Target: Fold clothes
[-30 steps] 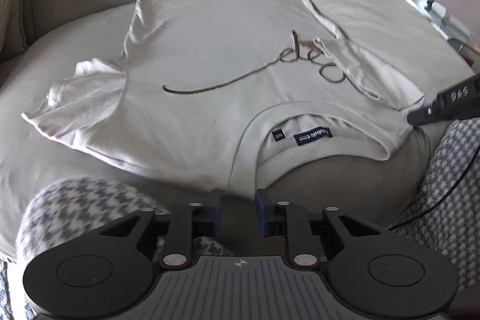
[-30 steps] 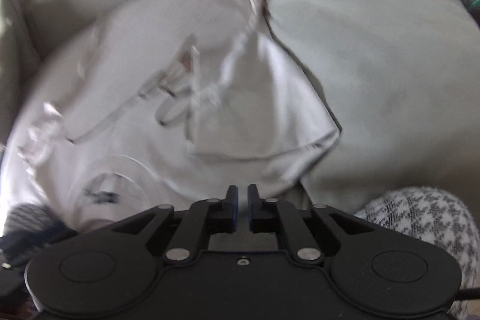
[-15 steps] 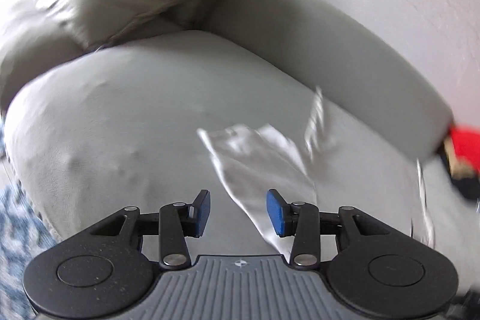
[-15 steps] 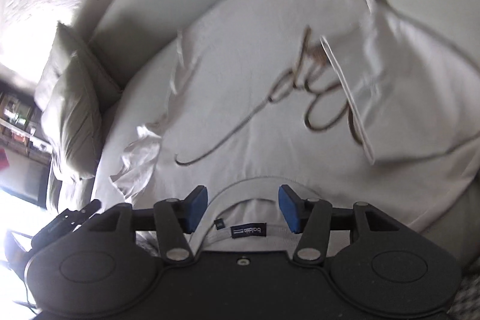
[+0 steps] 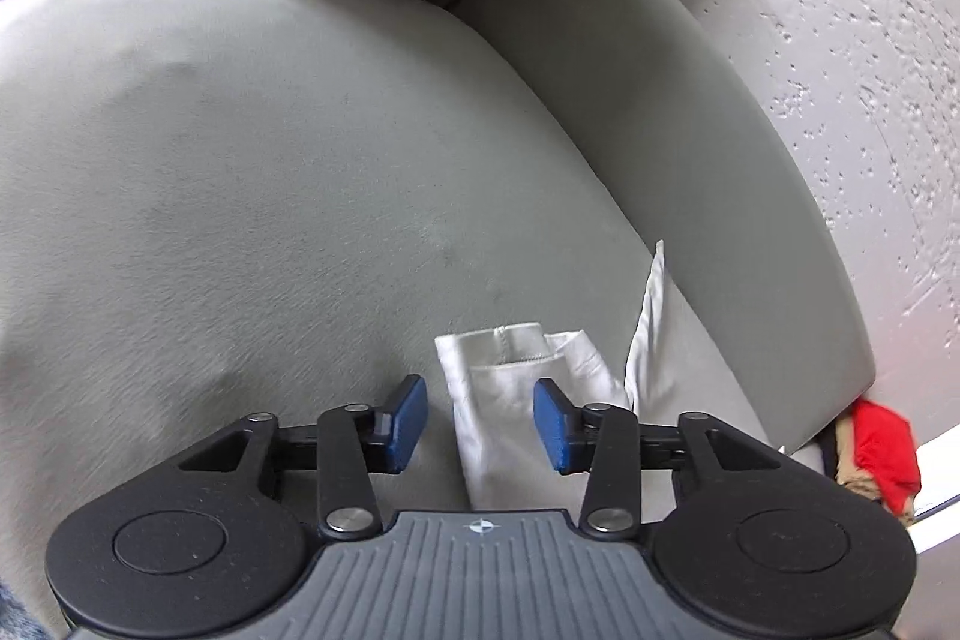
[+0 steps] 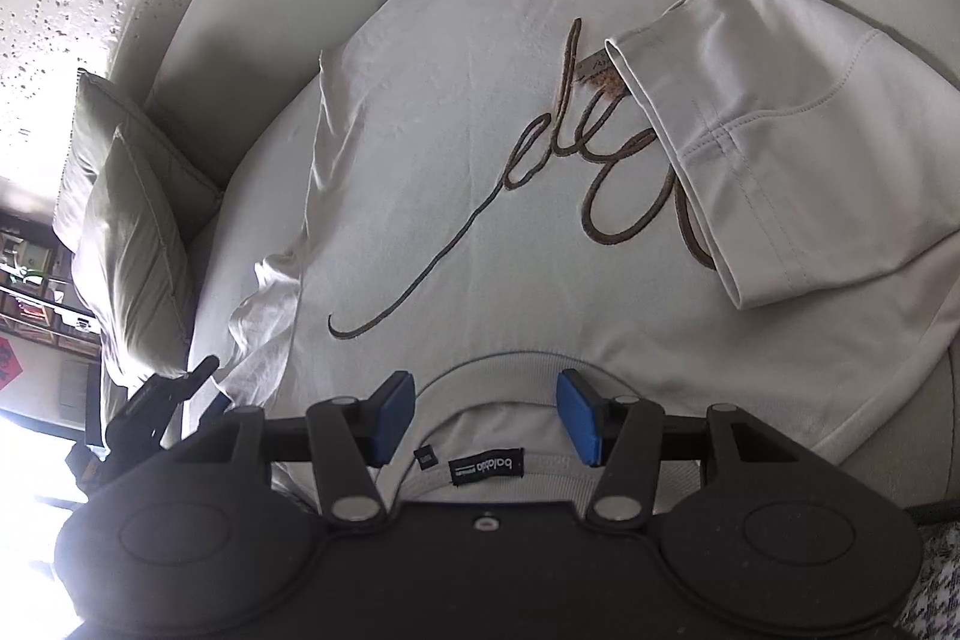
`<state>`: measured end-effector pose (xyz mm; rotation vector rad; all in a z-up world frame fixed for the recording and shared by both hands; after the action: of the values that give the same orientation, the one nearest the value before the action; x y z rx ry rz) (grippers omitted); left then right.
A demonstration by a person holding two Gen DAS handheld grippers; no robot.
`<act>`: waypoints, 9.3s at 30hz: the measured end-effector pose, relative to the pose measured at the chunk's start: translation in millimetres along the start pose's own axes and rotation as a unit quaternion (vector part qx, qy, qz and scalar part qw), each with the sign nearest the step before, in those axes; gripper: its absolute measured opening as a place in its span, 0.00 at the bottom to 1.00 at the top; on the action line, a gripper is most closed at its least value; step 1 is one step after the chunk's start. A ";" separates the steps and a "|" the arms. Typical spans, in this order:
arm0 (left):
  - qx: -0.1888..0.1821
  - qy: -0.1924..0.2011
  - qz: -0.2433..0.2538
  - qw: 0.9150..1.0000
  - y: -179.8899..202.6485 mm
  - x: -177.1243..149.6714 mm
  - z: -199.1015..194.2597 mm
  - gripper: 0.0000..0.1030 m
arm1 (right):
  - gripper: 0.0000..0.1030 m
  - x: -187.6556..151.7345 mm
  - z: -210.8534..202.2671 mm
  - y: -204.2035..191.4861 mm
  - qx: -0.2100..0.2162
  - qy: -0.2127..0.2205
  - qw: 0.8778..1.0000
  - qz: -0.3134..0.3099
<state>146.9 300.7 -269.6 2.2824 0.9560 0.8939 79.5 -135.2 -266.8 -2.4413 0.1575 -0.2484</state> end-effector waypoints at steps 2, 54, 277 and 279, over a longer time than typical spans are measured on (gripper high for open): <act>0.002 -0.008 -0.010 1.000 -3.1 1.4 5.5 0.07 | 0.50 0.6 0.5 -0.4 0.000 0.000 1.000 0.002; -0.001 -0.189 0.038 0.981 57.8 -93.5 1.1 0.28 | 0.67 10.5 -49.0 53.0 0.001 0.049 0.999 0.015; 0.035 0.058 0.358 0.931 316.3 103.0 130.9 0.02 | 0.03 224.5 -20.1 17.9 -0.136 0.261 0.947 -0.127; 0.030 0.067 0.359 0.930 317.0 99.2 100.9 0.02 | 0.03 207.2 -42.1 14.0 -0.130 0.271 0.945 -0.133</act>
<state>408.3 158.0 -91.0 2.6893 0.1576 1.3332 271.5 -208.5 -215.3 -2.5899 0.1015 -1.0815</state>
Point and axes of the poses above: each gripper's, at about its wrist camera, not at the fingertips, and z roughly the way its jaws point, y to its right, x to its top, the point moved 10 cm from there along z, roughly the way its jaws point, and after that the axes turned 7 degrees about -y, right-handed, at the moved point
